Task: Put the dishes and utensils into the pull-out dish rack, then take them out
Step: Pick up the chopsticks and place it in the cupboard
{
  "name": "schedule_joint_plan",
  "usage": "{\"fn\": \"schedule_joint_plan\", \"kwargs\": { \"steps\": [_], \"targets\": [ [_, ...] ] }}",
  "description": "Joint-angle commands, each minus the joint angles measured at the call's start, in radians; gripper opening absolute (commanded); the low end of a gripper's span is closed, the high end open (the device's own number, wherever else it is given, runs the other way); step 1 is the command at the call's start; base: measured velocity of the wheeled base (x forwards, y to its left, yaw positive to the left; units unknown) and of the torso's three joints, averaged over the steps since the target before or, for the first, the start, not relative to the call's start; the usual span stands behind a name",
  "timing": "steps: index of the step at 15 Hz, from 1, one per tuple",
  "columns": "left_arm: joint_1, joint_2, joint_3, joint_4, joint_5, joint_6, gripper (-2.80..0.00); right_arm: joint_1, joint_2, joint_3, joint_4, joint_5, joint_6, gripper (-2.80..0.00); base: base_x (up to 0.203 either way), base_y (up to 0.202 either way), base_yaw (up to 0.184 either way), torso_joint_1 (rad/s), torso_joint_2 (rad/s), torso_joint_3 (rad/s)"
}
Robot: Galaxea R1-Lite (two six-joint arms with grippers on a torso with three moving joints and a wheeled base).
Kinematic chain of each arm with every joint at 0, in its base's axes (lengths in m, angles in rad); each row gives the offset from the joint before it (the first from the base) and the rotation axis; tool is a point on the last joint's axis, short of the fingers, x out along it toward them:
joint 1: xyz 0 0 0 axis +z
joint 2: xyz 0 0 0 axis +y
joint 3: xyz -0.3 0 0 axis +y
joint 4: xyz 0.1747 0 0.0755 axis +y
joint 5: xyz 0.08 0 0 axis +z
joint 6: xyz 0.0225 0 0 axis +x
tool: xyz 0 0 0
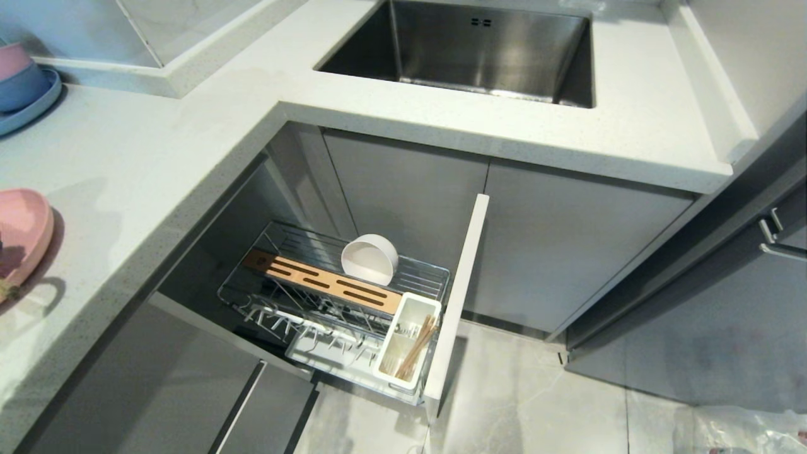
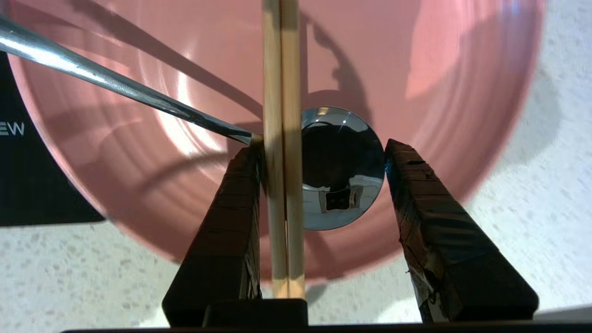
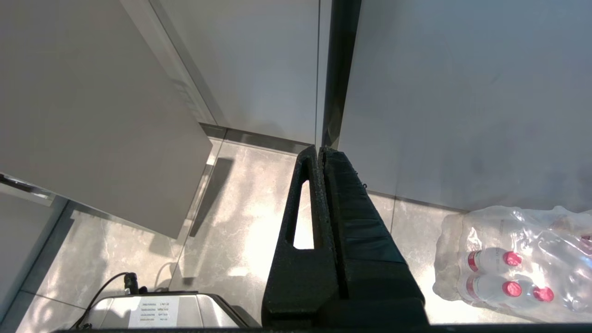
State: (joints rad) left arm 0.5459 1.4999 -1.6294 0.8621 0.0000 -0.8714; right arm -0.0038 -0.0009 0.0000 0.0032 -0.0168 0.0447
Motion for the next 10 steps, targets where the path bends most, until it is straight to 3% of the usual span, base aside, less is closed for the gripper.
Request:
{"fn": "schedule_joint_plan", "kwargs": {
  "steps": [1, 2, 10],
  "targets": [
    [0.007, 0.013, 0.013, -0.002, 0.0, -0.001, -2.8, 0.0, 0.001, 0.002, 0.0, 0.0, 0.001, -2.8, 0.0, 0.0, 0.0, 0.0, 0.0, 0.0],
    [0.008, 0.014, 0.016, -0.005, 0.0, 0.003, 0.0, 0.0, 0.001, 0.002, 0.0, 0.0, 0.0, -2.8, 0.0, 0.0, 0.0, 0.0, 0.0, 0.0],
    [0.003, -0.014, -0.006, -0.001, -0.003, -0.01, 0.0, 0.0, 0.001, 0.002, 0.0, 0.0, 0.001, -2.8, 0.0, 0.0, 0.0, 0.0, 0.0, 0.0]
  ]
}}
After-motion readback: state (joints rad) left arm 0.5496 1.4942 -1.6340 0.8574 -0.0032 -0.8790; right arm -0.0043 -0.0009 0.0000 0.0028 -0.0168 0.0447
